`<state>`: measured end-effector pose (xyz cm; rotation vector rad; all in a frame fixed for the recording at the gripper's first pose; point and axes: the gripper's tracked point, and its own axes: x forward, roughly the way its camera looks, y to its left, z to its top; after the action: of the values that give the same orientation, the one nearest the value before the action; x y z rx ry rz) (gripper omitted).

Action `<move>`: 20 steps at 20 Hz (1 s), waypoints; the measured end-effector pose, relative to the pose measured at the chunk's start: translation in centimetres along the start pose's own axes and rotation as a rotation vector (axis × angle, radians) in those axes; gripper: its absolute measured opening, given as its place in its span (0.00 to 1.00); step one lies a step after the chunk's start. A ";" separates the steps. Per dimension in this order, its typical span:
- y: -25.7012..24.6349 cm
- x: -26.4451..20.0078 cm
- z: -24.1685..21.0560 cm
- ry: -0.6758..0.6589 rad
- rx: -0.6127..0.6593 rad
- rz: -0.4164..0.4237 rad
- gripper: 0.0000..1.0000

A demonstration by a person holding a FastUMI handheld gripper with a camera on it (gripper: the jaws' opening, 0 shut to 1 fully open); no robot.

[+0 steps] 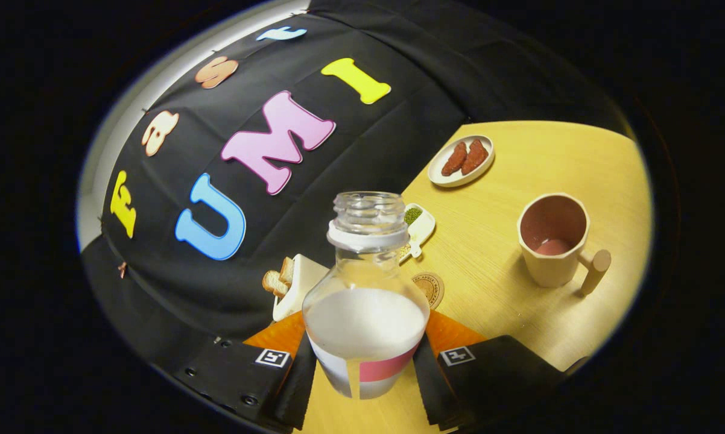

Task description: Take the bottle from table, then pour the juice into the cup, finally place the bottle on the coaster

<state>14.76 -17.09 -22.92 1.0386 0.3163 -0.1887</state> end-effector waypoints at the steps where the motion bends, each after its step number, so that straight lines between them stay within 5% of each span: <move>1: -0.2 0.2 0.2 -0.001 0.053 -0.006 0.75; 11: -3.0 2.7 2.7 -0.001 0.525 -0.078 0.75; 20: -5.5 3.6 4.3 -0.016 0.801 -0.156 0.75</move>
<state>17.17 -23.51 -26.59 1.8026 0.3126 -0.4886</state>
